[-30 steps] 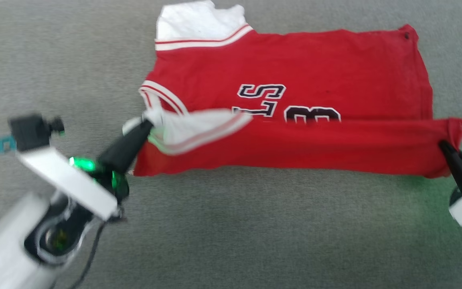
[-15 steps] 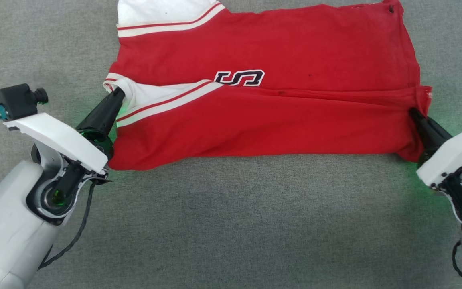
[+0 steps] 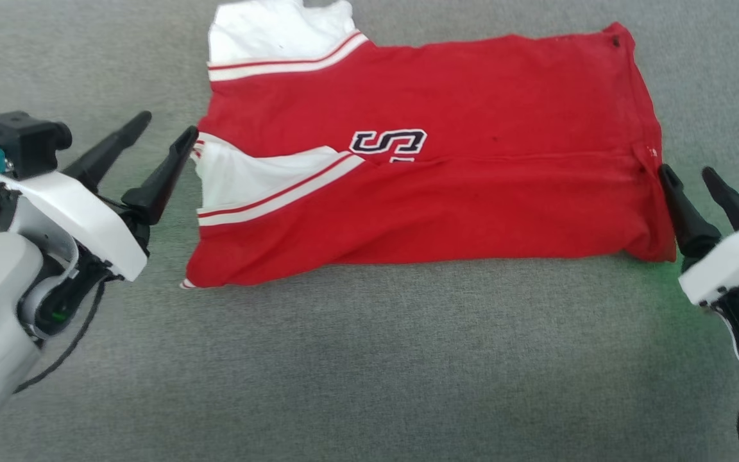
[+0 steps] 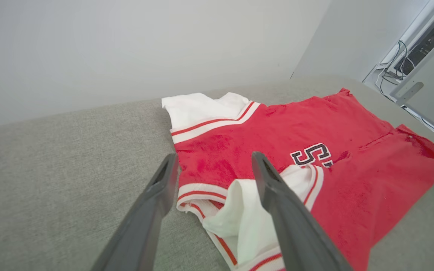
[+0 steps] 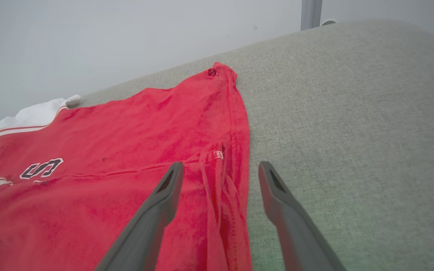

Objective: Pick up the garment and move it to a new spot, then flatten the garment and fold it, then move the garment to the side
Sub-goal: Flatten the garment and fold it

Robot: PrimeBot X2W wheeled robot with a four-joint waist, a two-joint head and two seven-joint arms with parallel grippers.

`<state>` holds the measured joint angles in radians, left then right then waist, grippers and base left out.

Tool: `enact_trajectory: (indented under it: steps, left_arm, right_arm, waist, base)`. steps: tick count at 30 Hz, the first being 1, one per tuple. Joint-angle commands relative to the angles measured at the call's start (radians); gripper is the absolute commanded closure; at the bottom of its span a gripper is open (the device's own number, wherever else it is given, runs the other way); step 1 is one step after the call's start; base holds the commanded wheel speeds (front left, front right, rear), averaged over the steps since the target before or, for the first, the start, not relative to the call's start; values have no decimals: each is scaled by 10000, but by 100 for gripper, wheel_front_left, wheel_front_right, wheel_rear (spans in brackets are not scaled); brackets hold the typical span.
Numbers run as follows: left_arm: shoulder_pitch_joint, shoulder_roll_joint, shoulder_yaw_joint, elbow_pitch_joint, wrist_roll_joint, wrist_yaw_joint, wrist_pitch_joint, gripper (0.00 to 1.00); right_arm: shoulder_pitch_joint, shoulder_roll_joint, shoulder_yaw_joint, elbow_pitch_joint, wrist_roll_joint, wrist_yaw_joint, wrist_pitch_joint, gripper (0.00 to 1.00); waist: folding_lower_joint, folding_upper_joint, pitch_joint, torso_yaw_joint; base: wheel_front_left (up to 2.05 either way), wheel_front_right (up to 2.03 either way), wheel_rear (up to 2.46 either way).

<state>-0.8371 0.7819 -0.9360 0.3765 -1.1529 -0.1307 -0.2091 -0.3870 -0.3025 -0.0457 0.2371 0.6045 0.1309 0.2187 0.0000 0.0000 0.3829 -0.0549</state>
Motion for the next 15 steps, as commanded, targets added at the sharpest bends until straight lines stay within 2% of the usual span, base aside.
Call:
enact_trajectory:
  steps: [1,4,7,11,13,15]
  left_arm:
    - [-198,207,-200,-212,168,10,187,0]
    - [-258,651,-620,-767,143,9,1019,0]
    - [-80,1147,-1147,-1219,17,70,2460,0]
    - [199,1366,-1486,-1589,-706,240,3862,0]
    - [410,1288,-1557,-1624,-1243,239,4357,8]
    - [467,1256,-1567,-1665,-1649,197,4695,7]
  right_arm:
    - [239,-15,-109,-243,-101,-4,-99,0]
    - [558,22,-329,-668,-148,-4,-14,0]
    - [757,137,-461,-1069,-259,-4,141,0]
    - [893,353,-507,-1452,-408,-4,344,0]
    - [918,439,-475,-1555,-429,-4,444,0]
    - [901,477,-449,-1624,-424,-4,510,0]
  waist:
    - [0,0,-181,121]
    - [0,0,-292,177]
    - [0,0,-315,173]
    - [0,0,-263,69]
    - [0,0,-238,3]
    - [0,0,-193,-95]
  base:
    - [0,0,0]
    - [0,0,0]
    - [0,0,0]
    - [0,0,0]
    - [0,0,0]
    - [0,0,0]
